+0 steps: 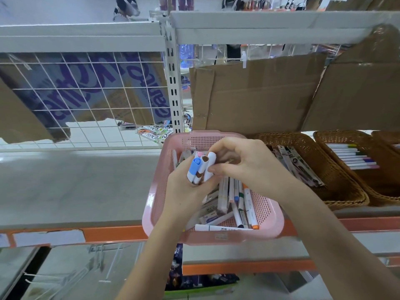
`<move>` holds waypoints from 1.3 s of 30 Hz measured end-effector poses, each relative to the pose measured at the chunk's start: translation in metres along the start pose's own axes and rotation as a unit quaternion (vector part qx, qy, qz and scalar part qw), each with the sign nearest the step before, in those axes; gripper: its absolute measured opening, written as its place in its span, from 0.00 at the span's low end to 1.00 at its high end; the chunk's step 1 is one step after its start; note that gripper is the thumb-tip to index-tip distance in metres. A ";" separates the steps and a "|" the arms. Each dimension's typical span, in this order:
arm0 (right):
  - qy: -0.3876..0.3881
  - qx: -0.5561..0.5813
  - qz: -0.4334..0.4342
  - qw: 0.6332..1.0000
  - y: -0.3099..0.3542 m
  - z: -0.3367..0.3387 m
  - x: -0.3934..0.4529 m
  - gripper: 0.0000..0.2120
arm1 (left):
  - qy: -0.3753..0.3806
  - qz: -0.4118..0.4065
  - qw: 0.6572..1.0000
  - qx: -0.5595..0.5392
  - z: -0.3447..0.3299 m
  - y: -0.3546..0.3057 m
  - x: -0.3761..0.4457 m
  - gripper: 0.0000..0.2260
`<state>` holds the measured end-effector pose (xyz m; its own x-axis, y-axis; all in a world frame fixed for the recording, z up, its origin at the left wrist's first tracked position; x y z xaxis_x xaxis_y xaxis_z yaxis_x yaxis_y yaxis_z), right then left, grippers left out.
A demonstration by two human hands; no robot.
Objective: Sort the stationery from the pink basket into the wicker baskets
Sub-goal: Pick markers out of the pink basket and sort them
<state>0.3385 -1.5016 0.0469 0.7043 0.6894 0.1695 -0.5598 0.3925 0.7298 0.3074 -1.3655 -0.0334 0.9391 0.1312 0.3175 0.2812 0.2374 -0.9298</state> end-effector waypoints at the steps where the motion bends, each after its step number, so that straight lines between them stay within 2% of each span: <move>1: -0.003 0.006 0.002 1.000 0.000 -0.002 0.000 0.08 | -0.001 0.006 1.000 0.000 0.000 0.000 0.000 0.10; 6: -0.016 0.026 0.011 0.999 0.002 -0.008 0.001 0.10 | 0.004 0.027 1.000 0.013 0.001 0.004 0.003 0.07; 10: -0.003 0.016 0.024 1.000 0.000 -0.005 0.002 0.11 | 0.006 0.018 0.999 0.032 0.000 0.003 0.004 0.10; 13: 0.015 -0.009 -0.004 1.000 -0.015 0.000 0.000 0.09 | 0.006 0.012 0.999 0.048 -0.001 0.003 0.005 0.08; 16: 0.118 -0.078 -0.092 0.986 -0.039 -0.009 -0.009 0.08 | 0.001 -0.002 0.998 0.060 0.001 0.003 0.004 0.11; 20: 0.315 -0.176 -0.159 0.919 -0.066 -0.034 -0.023 0.09 | 0.003 -0.004 0.998 0.061 0.000 0.002 0.003 0.13; 27: 0.355 -0.289 -0.169 0.873 -0.074 -0.049 -0.021 0.12 | 0.007 -0.010 0.999 0.048 0.001 0.003 0.003 0.12; 31: 0.338 -0.246 -0.161 0.894 -0.076 -0.041 -0.019 0.07 | -0.002 -0.022 1.000 0.015 0.000 -0.001 0.001 0.15; 35: 0.208 -0.097 -0.170 0.958 -0.076 -0.022 -0.019 0.03 | -0.027 -0.018 0.999 -0.027 0.002 0.001 0.003 0.12; 37: 0.135 -0.054 -0.163 0.976 -0.075 -0.018 -0.021 0.04 | -0.054 -0.012 0.998 -0.031 0.005 0.004 0.005 0.12; 39: 0.105 -0.038 -0.160 0.981 -0.075 -0.019 -0.022 0.05 | -0.074 -0.011 0.996 -0.043 0.007 0.006 0.007 0.13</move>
<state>0.3570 -1.5342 -0.0244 0.7487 0.6300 -0.2063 -0.3603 0.6479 0.6711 0.3141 -1.3566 -0.0351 0.8951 0.2679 0.3563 0.3233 0.1602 -0.9326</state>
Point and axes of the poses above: each hand's wrist, its own x-axis towards the middle knuckle, its own z-axis out of the back of the hand, y = z × x, the point moved 1 cm from there along x, towards the middle knuckle, and after that the axes turned 10 degrees about y, right-handed, at the moved point
